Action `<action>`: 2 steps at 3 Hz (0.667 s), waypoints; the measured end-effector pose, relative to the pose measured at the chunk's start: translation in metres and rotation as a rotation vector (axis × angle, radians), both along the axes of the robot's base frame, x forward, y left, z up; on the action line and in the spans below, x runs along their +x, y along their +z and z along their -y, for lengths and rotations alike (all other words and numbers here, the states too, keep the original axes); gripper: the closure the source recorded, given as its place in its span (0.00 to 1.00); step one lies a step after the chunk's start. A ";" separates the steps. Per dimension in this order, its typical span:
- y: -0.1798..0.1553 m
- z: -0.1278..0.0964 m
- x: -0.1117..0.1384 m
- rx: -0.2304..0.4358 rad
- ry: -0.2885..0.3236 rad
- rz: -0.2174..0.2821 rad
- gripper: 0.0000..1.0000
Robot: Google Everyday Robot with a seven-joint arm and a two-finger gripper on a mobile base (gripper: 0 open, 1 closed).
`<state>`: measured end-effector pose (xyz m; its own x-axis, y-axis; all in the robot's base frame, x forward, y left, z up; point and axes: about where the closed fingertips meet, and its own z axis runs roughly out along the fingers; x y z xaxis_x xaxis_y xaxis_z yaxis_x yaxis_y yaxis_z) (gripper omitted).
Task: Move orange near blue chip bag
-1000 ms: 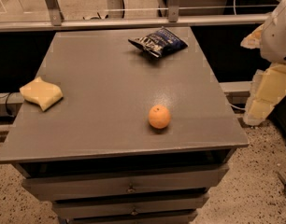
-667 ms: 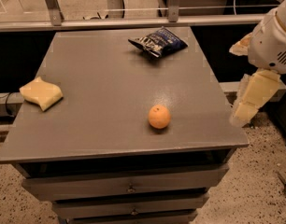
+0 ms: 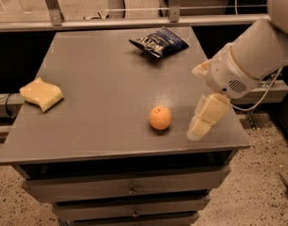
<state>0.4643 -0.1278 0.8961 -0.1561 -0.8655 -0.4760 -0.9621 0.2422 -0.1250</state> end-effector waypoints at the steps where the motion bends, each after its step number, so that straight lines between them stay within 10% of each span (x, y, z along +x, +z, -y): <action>1: -0.022 -0.031 0.002 0.081 0.022 0.001 0.00; 2: -0.034 -0.055 0.001 0.143 0.037 0.001 0.00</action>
Offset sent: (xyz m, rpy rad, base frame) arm 0.0004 0.0831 -0.0483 0.2255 -0.0010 0.0496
